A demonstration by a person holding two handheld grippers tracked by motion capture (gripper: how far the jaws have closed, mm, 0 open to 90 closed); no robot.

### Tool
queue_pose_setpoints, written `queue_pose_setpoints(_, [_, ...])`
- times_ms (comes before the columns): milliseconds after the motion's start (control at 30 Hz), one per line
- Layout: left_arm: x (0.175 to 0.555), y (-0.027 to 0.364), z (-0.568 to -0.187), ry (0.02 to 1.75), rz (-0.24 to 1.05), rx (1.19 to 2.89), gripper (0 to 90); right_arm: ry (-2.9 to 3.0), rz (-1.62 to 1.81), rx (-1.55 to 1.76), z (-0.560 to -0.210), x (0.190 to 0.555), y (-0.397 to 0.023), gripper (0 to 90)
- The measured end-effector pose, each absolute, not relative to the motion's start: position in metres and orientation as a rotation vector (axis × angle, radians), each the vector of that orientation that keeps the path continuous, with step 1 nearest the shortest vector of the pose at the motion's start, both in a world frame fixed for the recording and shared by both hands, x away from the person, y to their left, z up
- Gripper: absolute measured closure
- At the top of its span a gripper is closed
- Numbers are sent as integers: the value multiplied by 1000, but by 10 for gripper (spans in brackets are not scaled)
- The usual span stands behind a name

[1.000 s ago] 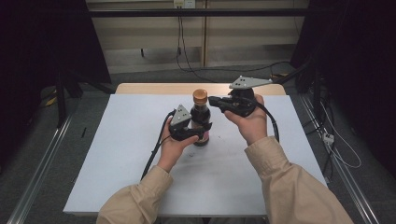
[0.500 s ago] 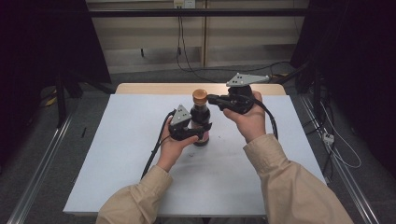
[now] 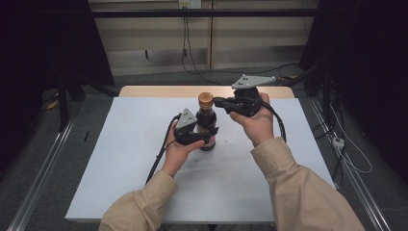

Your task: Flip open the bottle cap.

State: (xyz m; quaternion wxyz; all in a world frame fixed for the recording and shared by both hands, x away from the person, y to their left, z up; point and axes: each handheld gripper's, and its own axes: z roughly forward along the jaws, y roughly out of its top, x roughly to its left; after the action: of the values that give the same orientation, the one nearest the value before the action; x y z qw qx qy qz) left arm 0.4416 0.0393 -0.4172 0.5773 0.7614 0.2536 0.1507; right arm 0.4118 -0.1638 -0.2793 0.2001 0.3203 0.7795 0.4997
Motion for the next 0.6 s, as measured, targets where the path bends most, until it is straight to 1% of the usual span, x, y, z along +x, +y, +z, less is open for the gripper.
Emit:
queue_pose_setpoints(200, [443,39,-419,620,329,1775,293,2187,1392,889,-279,412,-163,900])
queue_pose_setpoints(267, [442,38,-419,610,355,1794,294,2194,1377,883,-277,412,-162,900])
queue_pose_setpoints(333, [440,34,-423,608,412,1867,295,2204,1387,886,-277,412,-162,900])
queue_pose_setpoints(400, [440,35,-428,635,397,1809,299,2210,1389,882,-276,412,-160,900])
queue_pose_setpoints(433, [440,36,-428,626,385,1807,301,2205,1382,867,-275,411,-159,900])
queue_pose_setpoints(533, [441,34,-428,639,412,1798,302,2198,1377,859,-274,411,-159,900])
queue_pose_setpoints(600, [441,34,-429,628,408,1794,298,2194,1390,864,-275,412,-161,900])
